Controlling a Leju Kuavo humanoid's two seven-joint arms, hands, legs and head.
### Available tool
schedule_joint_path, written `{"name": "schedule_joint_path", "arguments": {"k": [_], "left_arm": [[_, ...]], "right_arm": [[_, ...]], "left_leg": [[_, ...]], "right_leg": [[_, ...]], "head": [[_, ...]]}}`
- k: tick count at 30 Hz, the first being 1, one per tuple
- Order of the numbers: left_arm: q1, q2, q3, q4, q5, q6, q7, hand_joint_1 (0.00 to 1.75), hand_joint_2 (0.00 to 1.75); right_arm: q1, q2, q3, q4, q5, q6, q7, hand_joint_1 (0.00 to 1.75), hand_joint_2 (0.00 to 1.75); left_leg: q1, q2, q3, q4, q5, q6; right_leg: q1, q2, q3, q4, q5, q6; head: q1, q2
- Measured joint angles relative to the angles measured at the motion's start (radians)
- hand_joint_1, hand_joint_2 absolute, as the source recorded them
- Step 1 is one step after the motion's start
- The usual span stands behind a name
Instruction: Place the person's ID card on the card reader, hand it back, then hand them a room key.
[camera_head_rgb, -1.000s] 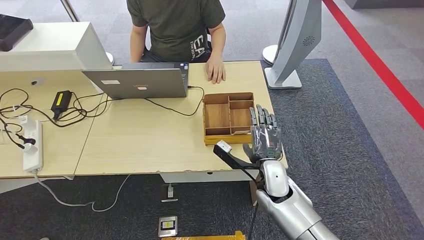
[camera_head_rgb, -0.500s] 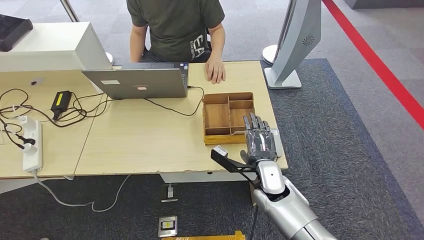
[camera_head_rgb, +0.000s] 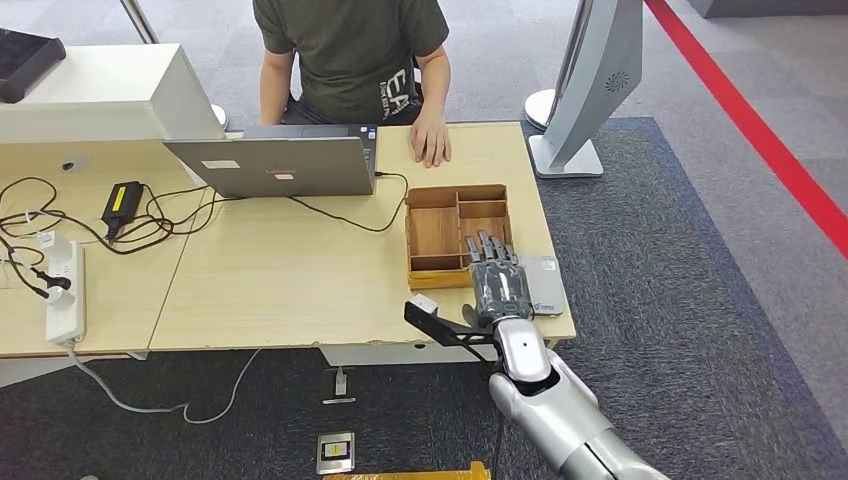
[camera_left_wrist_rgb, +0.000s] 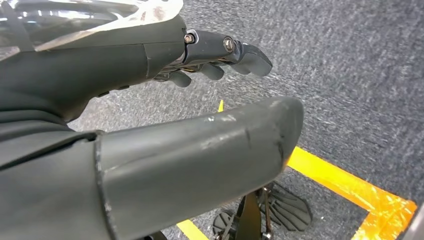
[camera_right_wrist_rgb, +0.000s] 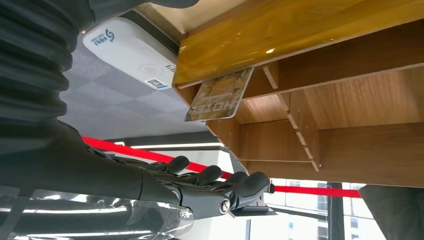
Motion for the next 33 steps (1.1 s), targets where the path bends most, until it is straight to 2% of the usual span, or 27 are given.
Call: {"name": "schedule_joint_path", "arguments": {"k": [21,22,25,26,33], "left_arm": [[0.0,-0.019,0.028,0.0,0.029,0.066,0.041,0.0,0.0],[0.0,-0.021,0.03,0.0,0.029,0.069,0.041,0.0,0.0],[0.0,-0.028,0.037,0.0,0.03,0.083,0.041,0.0,0.0],[0.0,-0.03,0.039,0.0,0.031,0.088,0.041,0.0,0.0],[0.0,-0.038,0.043,0.0,0.037,0.107,0.047,0.0,0.0]], "right_arm": [[-0.069,0.058,0.018,0.117,0.07,0.023,0.013,0.0,1.75],[-0.072,0.061,0.021,0.122,0.072,0.023,0.014,0.0,1.31],[-0.085,0.07,0.032,0.14,0.072,0.023,0.011,0.0,1.31],[-0.088,0.073,0.035,0.146,0.071,0.023,0.008,0.0,1.75],[-0.102,0.088,0.045,0.169,0.071,0.023,0.01,0.0,1.75]], "left_leg": [[0.0,0.0,0.0,0.0,0.0,0.0],[0.0,0.0,0.0,0.0,0.0,0.0],[0.0,0.0,0.0,0.0,0.0,0.0],[0.0,0.0,0.0,0.0,0.0,0.0],[0.0,0.0,0.0,0.0,0.0,0.0]], "right_leg": [[0.0,0.0,0.0,0.0,0.0,0.0],[0.0,0.0,0.0,0.0,0.0,0.0],[0.0,0.0,0.0,0.0,0.0,0.0],[0.0,0.0,0.0,0.0,0.0,0.0],[0.0,0.0,0.0,0.0,0.0,0.0]], "head": [[0.0,0.0],[0.0,0.0],[0.0,0.0],[0.0,0.0],[0.0,0.0]]}}
